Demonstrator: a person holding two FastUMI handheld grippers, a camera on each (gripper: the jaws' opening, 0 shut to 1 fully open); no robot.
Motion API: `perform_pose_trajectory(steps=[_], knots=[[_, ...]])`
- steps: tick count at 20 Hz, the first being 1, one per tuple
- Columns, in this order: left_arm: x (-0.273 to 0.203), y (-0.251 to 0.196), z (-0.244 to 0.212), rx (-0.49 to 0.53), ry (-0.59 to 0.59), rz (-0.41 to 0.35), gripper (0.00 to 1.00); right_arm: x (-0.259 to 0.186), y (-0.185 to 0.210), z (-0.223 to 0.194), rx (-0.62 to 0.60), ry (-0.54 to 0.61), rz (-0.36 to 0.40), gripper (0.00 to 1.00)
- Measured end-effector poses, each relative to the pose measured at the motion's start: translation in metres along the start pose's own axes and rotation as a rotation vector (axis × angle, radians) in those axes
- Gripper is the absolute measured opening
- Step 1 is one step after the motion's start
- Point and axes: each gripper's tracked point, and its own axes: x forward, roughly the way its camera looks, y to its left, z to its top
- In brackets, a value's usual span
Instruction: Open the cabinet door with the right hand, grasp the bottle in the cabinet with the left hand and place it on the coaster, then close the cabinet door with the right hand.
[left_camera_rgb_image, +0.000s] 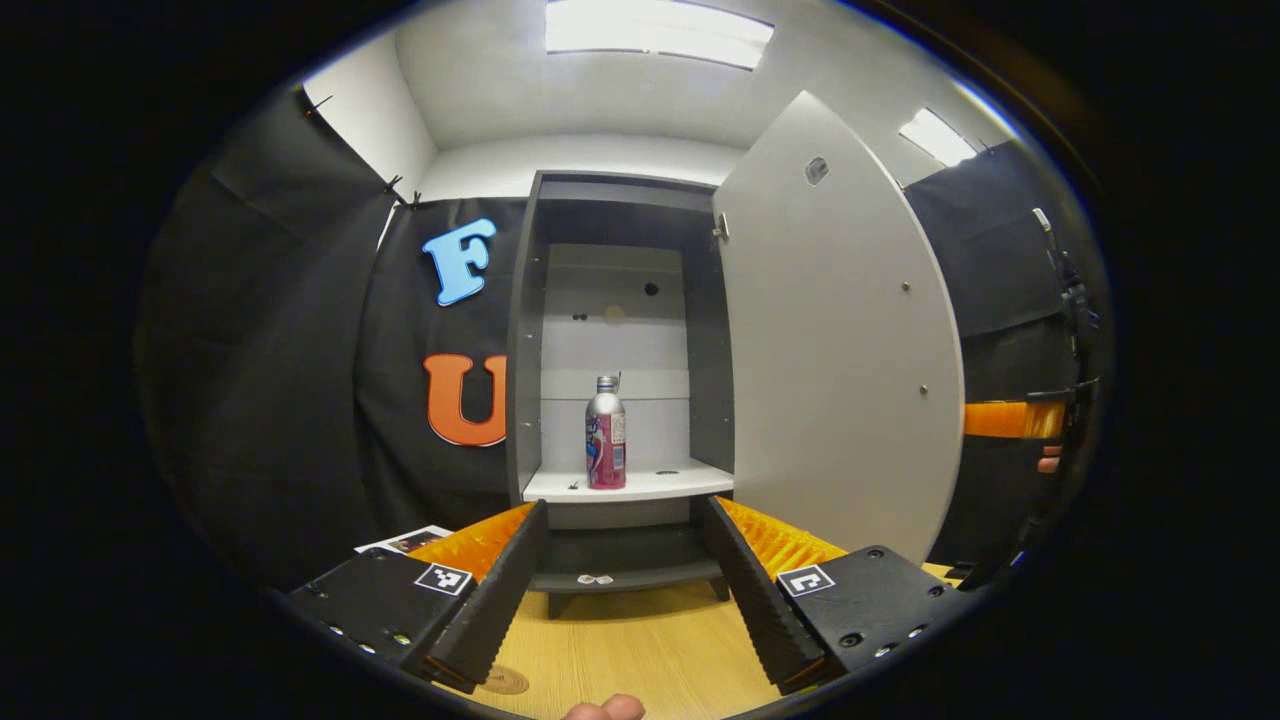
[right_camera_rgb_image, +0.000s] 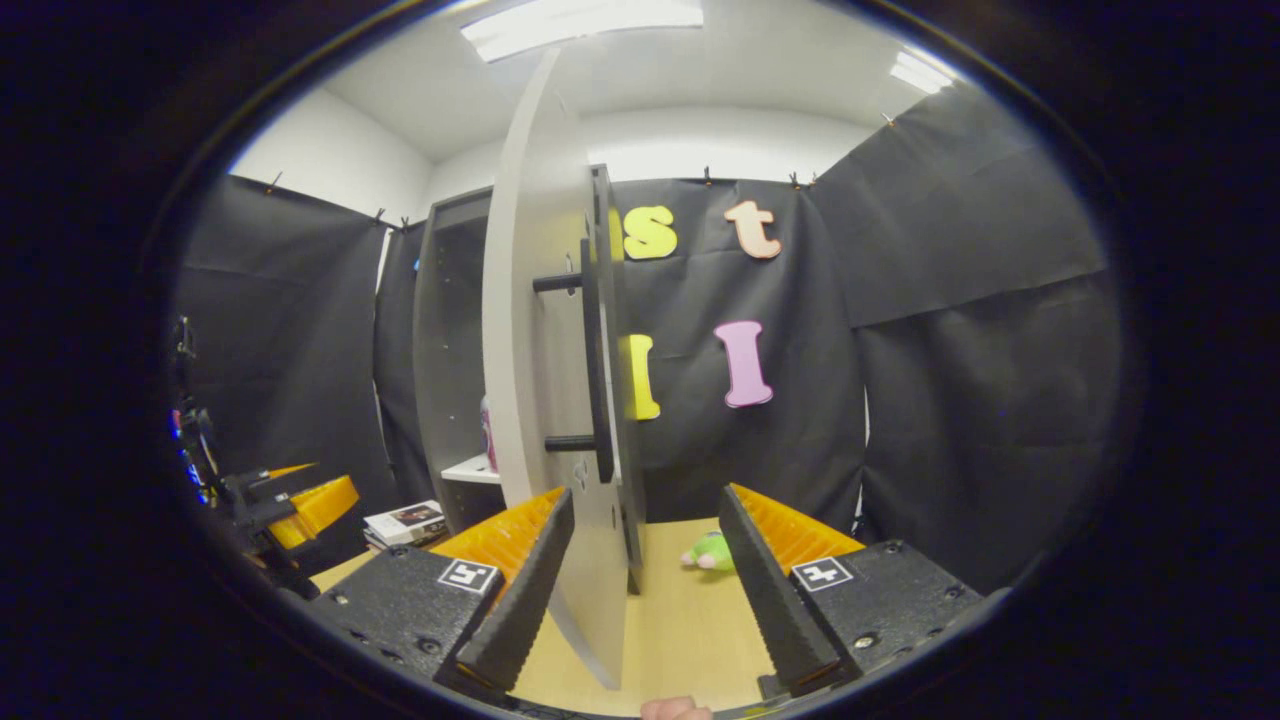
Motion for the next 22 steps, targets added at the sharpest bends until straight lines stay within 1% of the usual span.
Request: perform_pose_trajectory(steps=[2,3,4,6,8,9,11,12,13,15,17,18,20,21,22], knots=[[0.026,0.004,0.005,-0.007,-0.019,0.007,0.95,-0.001,0.000,-0.004,0.012,0.009,0.014,0.92],[0.041,0.004,0.005,-0.014,-0.019,0.002,0.95,-0.001,-0.001,-0.004,0.019,0.010,0.022,0.89],[0.056,0.005,0.005,-0.023,-0.023,-0.001,0.95,-0.002,-0.003,-0.006,0.022,0.012,0.022,0.89],[0.090,0.006,0.003,-0.040,-0.025,-0.014,0.95,-0.002,-0.008,-0.007,0.022,0.016,0.015,0.89],[0.128,0.002,-0.003,-0.052,-0.014,-0.047,0.95,0.000,-0.015,-0.009,0.026,0.024,-0.001,0.89],[0.147,0.002,-0.007,-0.053,-0.002,-0.053,0.95,0.001,-0.016,-0.009,0.032,0.028,-0.004,0.92],[0.180,0.006,-0.014,-0.045,0.012,-0.033,0.95,0.003,-0.019,-0.010,0.040,0.034,-0.014,0.92],[0.195,0.009,-0.016,-0.034,0.015,-0.017,0.95,0.003,-0.022,-0.010,0.041,0.037,-0.023,0.89],[0.207,0.015,-0.019,-0.022,0.020,-0.004,0.95,0.005,-0.023,-0.010,0.039,0.039,-0.030,0.92],[0.233,0.019,-0.030,-0.017,0.030,0.001,0.95,0.006,-0.025,-0.010,0.037,0.044,-0.034,0.92],[0.252,0.023,-0.038,-0.028,0.042,0.008,0.95,0.008,-0.027,-0.010,0.031,0.048,-0.045,0.92],[0.260,0.027,-0.041,-0.033,0.050,0.020,0.95,0.009,-0.029,-0.010,0.027,0.048,-0.052,0.89],[0.274,0.032,-0.047,-0.043,0.054,0.033,0.95,0.012,-0.030,-0.010,0.023,0.050,-0.062,0.89],[0.281,0.035,-0.050,-0.047,0.055,0.037,0.95,0.013,-0.030,-0.010,0.021,0.053,-0.066,0.92],[0.286,0.036,-0.052,-0.050,0.058,0.036,0.95,0.014,-0.032,-0.011,0.020,0.056,-0.071,0.92]])
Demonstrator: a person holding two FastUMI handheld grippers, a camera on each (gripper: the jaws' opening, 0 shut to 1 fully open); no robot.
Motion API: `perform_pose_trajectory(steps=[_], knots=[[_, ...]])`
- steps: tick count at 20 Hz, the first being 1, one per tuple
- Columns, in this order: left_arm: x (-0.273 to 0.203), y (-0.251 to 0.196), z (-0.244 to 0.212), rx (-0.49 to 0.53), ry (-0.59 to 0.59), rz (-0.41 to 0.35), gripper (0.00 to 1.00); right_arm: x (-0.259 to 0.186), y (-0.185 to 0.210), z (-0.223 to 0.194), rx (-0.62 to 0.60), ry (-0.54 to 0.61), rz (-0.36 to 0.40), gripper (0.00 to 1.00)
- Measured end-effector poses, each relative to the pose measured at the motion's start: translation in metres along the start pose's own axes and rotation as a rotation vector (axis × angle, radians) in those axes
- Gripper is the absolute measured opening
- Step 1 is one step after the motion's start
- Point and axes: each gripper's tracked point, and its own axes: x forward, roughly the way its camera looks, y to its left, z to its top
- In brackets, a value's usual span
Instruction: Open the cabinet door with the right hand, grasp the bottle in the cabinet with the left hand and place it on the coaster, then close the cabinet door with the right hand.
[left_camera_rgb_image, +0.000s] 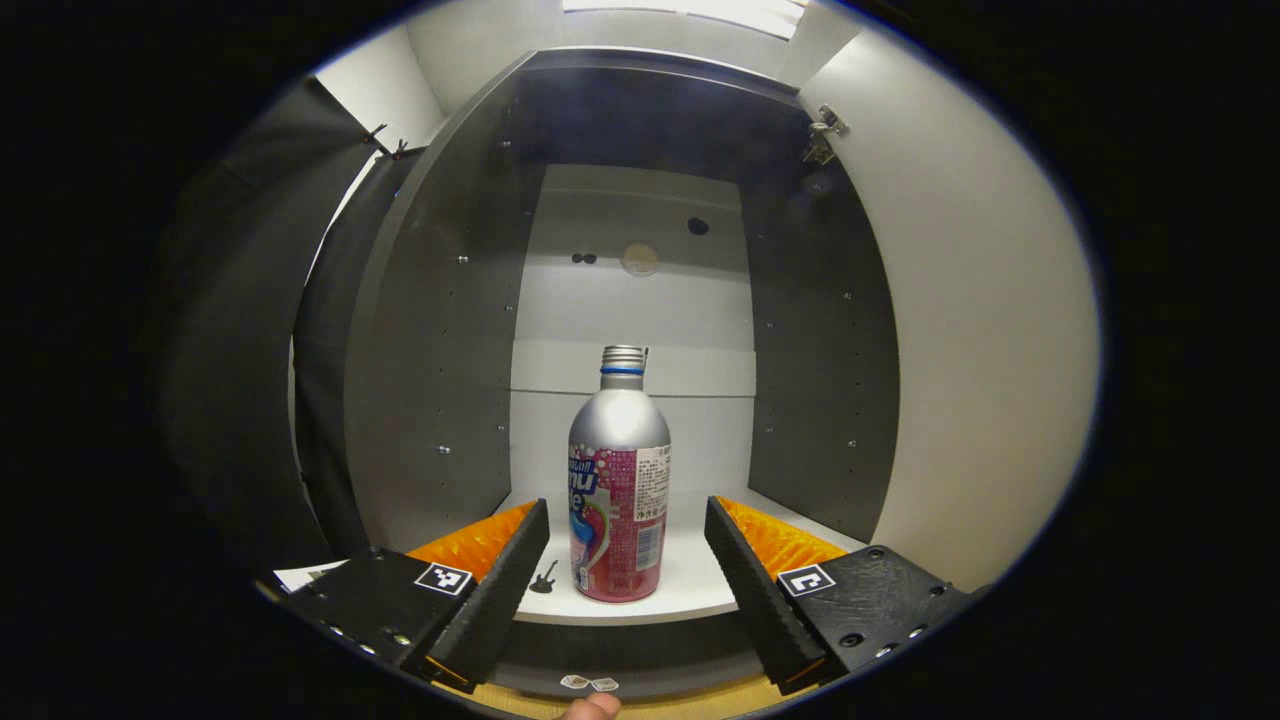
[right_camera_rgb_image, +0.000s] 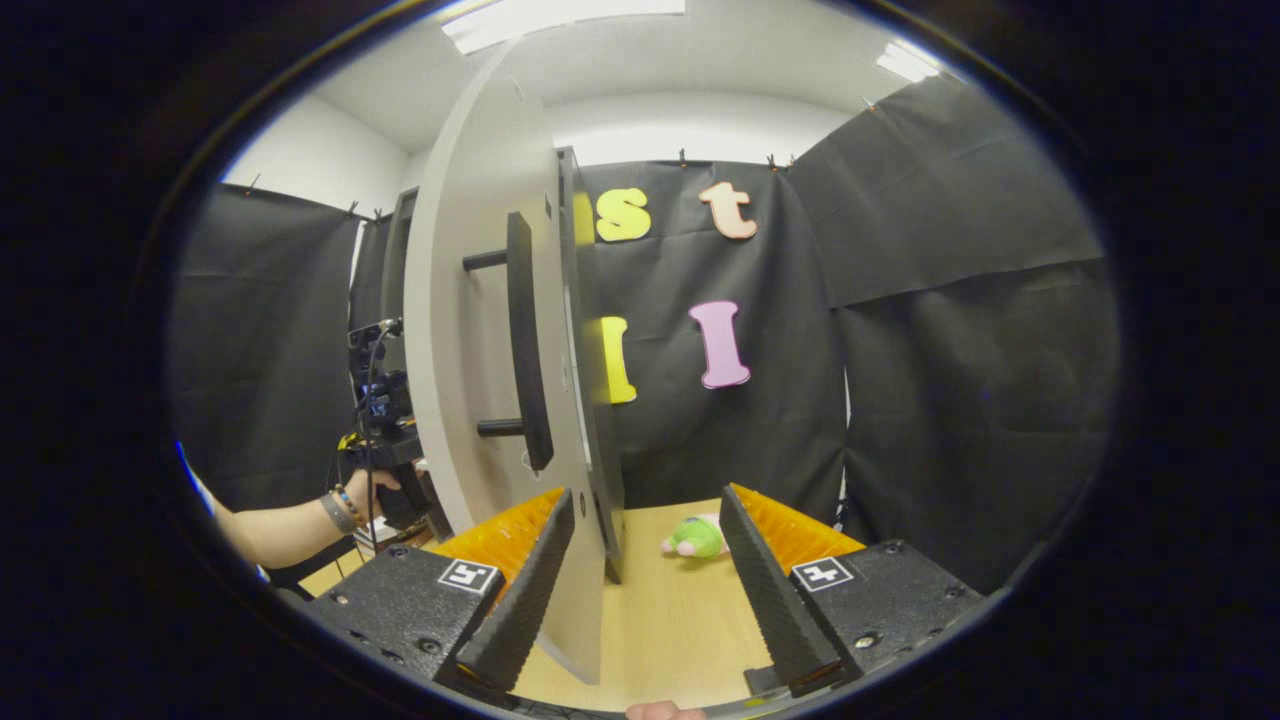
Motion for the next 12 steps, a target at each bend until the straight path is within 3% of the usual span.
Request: perform_pose_trajectory(steps=[12], knots=[[0.045,0.005,-0.018,0.010,0.033,0.016,0.95,0.013,-0.007,-0.003,0.015,0.004,-0.026,0.89]])
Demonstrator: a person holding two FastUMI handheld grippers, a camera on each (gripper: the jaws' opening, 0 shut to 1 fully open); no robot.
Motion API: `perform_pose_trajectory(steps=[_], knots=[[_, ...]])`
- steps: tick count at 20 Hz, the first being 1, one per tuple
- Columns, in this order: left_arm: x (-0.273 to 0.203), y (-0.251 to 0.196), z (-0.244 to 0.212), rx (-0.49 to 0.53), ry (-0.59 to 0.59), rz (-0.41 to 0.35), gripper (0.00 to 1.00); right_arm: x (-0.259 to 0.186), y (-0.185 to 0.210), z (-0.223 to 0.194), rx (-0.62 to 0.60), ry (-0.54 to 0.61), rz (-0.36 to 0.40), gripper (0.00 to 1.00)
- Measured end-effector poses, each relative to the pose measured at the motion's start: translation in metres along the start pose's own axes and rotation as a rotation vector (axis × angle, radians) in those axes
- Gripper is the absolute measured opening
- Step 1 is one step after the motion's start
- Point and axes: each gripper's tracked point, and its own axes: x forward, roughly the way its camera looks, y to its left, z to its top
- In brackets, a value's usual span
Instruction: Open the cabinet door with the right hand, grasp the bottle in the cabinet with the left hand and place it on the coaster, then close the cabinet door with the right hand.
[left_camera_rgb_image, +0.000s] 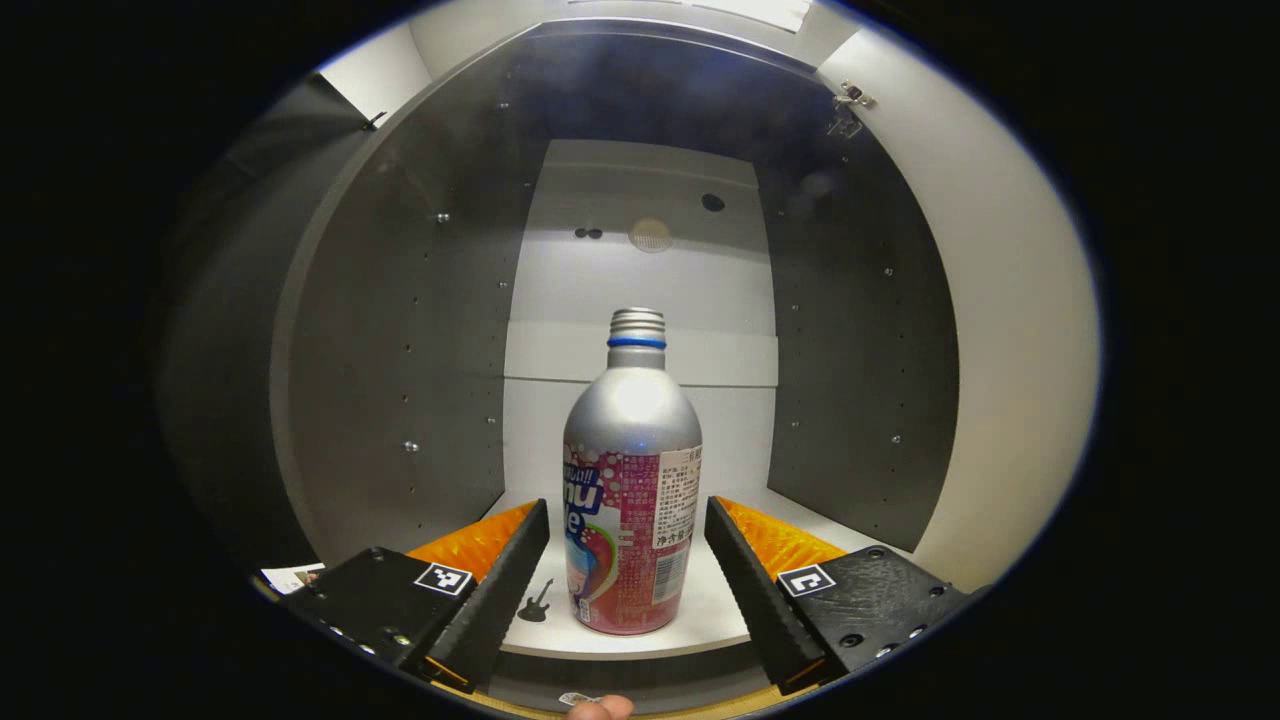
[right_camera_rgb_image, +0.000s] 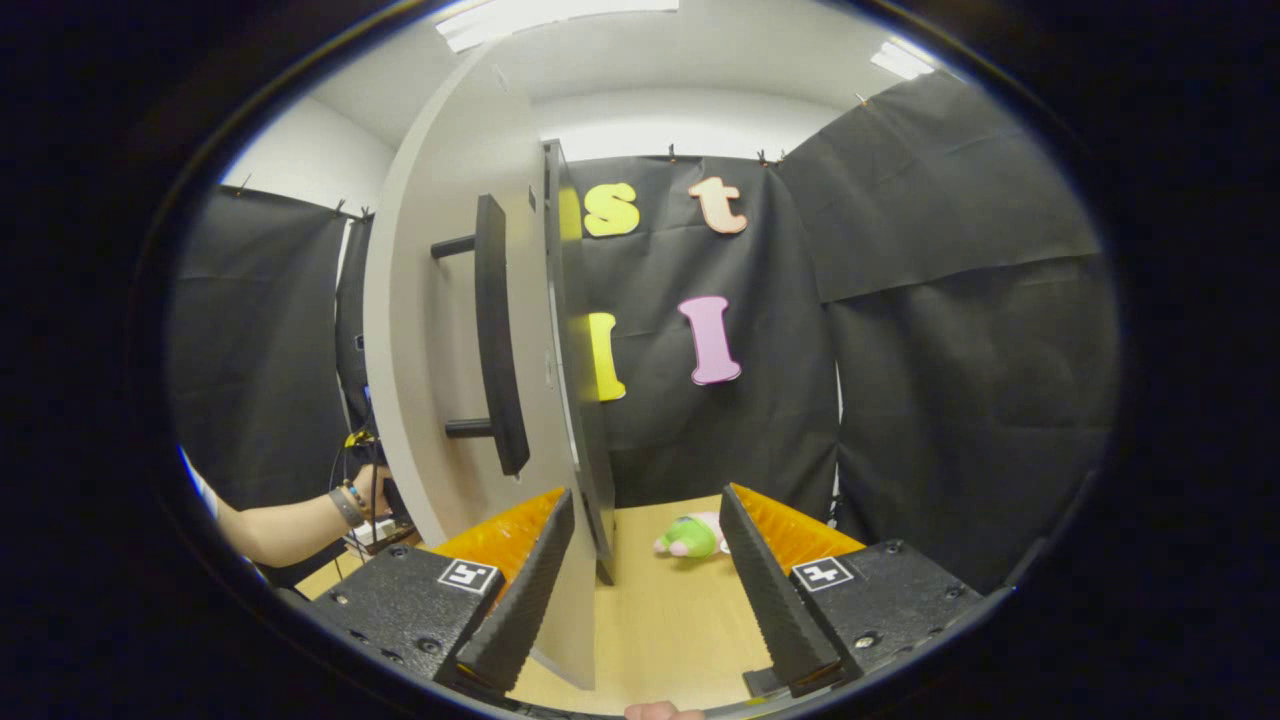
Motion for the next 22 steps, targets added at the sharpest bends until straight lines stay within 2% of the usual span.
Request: perform_pose_trajectory(steps=[2,3,4,6,7,8,11,12,13,14,17,18,21,22], knots=[[0.002,-0.001,0.000,0.006,0.000,0.006,0.95,0.002,-0.001,-0.002,0.006,0.004,-0.002,0.92],[0.004,-0.001,0.003,0.005,-0.011,0.007,0.95,0.003,-0.002,-0.002,0.009,0.006,-0.002,0.89],[0.003,0.001,0.006,0.003,-0.021,0.011,0.82,0.002,-0.002,-0.003,0.010,0.009,-0.003,0.89],[0.002,-0.001,0.005,-0.001,-0.018,0.002,0.89,0.004,-0.003,-0.004,0.011,0.011,-0.003,0.92],[0.001,-0.002,0.005,-0.004,-0.015,-0.006,0.79,0.004,-0.002,-0.004,0.011,0.012,-0.002,0.89],[-0.001,-0.002,0.007,-0.004,-0.020,-0.009,0.77,0.004,-0.002,-0.004,0.010,0.011,0.001,0.92],[-0.012,0.002,0.019,-0.004,-0.048,-0.002,0.75,0.004,0.001,-0.003,0.009,0.010,0.013,0.92],[-0.018,0.003,0.023,-0.007,-0.057,-0.007,0.75,0.004,0.003,-0.003,0.007,0.010,0.017,0.89],[-0.027,0.004,0.028,-0.009,-0.065,-0.011,0.75,0.004,0.004,-0.003,0.005,0.010,0.021,0.92],[-0.035,0.007,0.034,-0.012,-0.082,-0.014,0.75,0.004,0.005,-0.003,0.003,0.008,0.025,0.89],[-0.070,0.019,0.047,-0.027,-0.115,-0.014,0.76,0.003,0.009,-0.002,0.002,0.006,0.038,0.92],[-0.084,0.024,0.048,-0.030,-0.120,-0.012,0.76,0.003,0.011,-0.001,0.003,0.002,0.044,0.89],[-0.131,0.041,0.041,0.000,-0.123,0.001,0.75,0.003,0.019,-0.001,-0.002,-0.006,0.069,0.89],[-0.146,0.048,0.033,0.009,-0.114,0.011,0.75,0.002,0.020,-0.002,-0.010,-0.005,0.072,0.92]])
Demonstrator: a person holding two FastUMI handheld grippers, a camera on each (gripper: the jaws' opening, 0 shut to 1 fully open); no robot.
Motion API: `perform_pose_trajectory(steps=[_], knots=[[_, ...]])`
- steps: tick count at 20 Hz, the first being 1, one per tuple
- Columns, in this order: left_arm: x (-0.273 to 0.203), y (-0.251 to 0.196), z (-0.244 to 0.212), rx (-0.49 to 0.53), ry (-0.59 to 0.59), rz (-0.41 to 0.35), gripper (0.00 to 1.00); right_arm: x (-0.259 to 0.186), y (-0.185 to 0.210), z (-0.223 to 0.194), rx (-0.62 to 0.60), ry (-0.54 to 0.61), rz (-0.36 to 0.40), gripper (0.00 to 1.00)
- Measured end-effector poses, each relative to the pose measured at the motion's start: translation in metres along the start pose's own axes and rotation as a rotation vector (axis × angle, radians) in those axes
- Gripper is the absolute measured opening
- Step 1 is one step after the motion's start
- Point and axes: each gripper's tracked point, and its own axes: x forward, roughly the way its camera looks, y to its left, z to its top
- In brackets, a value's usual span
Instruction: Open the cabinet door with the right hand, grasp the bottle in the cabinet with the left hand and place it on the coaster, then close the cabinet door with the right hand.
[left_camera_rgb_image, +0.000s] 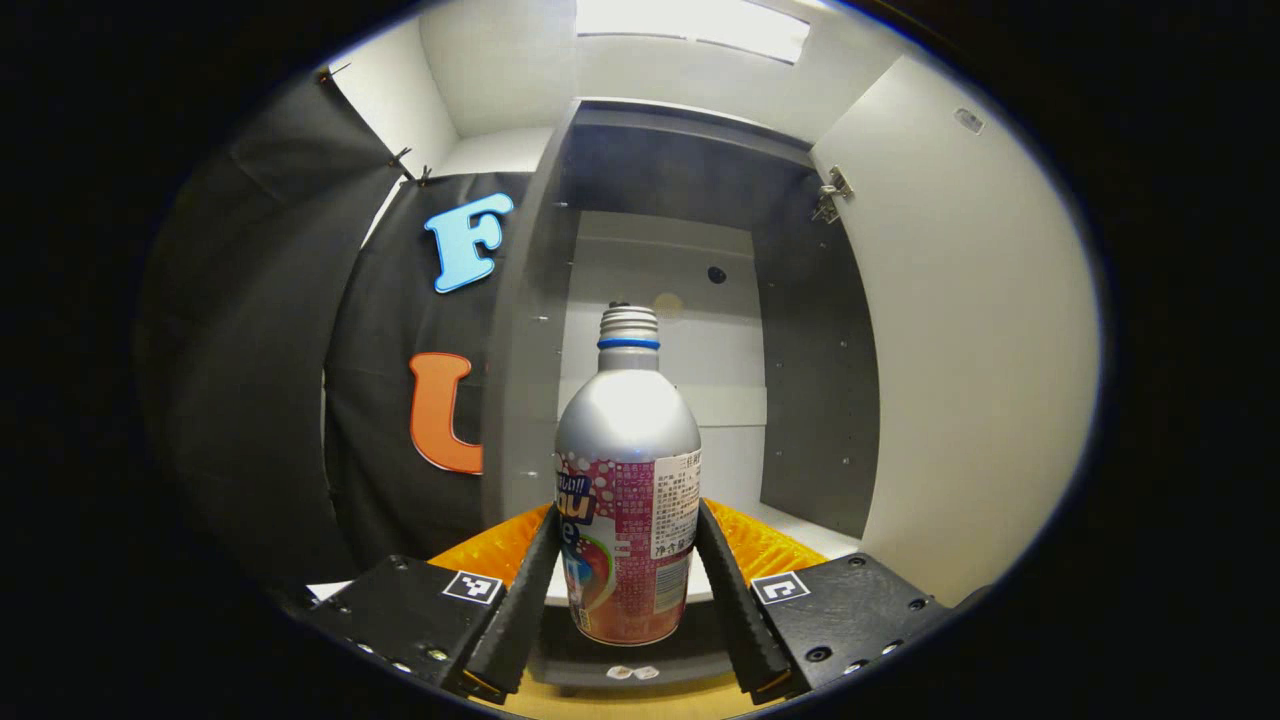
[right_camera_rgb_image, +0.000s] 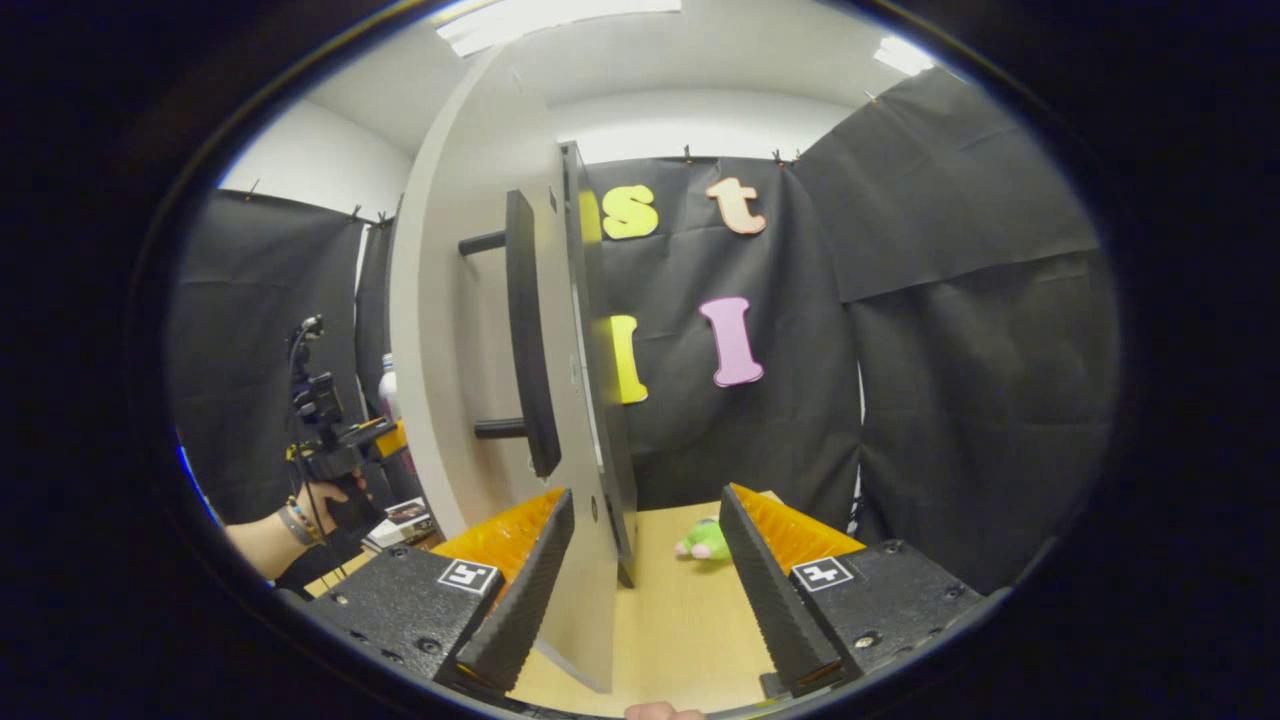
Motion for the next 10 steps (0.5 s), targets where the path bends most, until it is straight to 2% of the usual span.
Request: perform_pose_trajectory(steps=[3,6,10], knots=[[-0.051,0.024,-0.028,0.024,0.029,0.057,0.75,-0.002,0.007,-0.001,-0.015,-0.001,0.018,0.89],[-0.098,0.041,-0.077,0.026,0.090,0.118,0.75,-0.004,0.007,-0.001,-0.017,-0.010,0.018,0.92],[-0.150,0.058,-0.150,0.045,0.172,0.193,0.75,-0.004,0.006,-0.008,0.009,0.006,0.023,0.89]])
